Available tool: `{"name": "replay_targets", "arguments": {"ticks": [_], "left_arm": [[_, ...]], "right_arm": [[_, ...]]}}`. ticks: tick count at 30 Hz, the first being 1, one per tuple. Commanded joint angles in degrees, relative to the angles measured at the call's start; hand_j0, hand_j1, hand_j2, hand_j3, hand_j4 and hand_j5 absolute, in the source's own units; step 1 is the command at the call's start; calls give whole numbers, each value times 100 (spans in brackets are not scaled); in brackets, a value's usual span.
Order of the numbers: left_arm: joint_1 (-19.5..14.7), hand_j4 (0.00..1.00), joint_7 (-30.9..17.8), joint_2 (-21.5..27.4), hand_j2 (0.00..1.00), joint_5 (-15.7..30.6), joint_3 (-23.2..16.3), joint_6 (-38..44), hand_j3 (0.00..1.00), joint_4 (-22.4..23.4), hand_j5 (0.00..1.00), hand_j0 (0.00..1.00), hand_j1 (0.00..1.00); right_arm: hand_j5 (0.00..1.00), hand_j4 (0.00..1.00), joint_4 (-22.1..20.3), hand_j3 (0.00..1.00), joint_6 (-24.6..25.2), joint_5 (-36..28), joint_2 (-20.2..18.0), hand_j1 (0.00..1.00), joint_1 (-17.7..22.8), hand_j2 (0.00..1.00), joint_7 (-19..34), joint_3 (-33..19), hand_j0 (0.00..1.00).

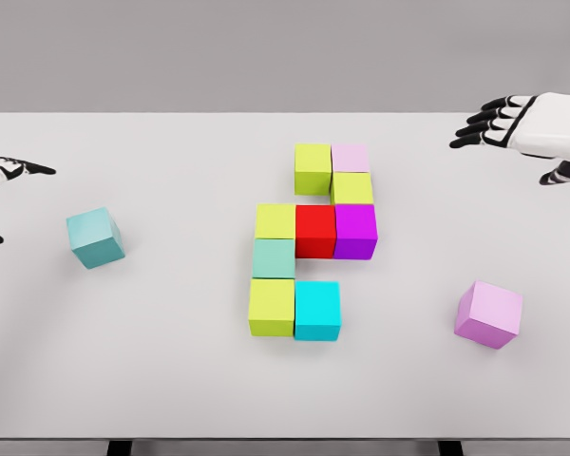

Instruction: Assemble the squares on the desktop into the number 2

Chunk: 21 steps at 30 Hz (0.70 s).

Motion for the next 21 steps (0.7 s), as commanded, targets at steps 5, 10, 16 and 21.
{"name": "replay_targets", "arguments": {"ticks": [5,10,16,21], "left_arm": [[-26,100,-7,3,100,-142,-7,13,100,-253,100,100,100],[-325,100,-659,-392,100,-977,2,13,100,-701,100,100,100],[-404,100,-659,-533,100,-1285,2,13,100,-816,100,100,100],[-378,100,-659,-524,100,-1347,-7,13,100,-991,100,100,100]], "right_arm": [[100,100,-1,100,16,-21,-23,100,0,100,-2,1,100],[100,100,245,100,16,32,-224,100,-9,100,-2,-8,100],[100,100,53,100,16,348,-568,100,53,100,-2,800,100],[100,100,-256,100,16,375,-585,100,62,100,-2,1135,100]]}}
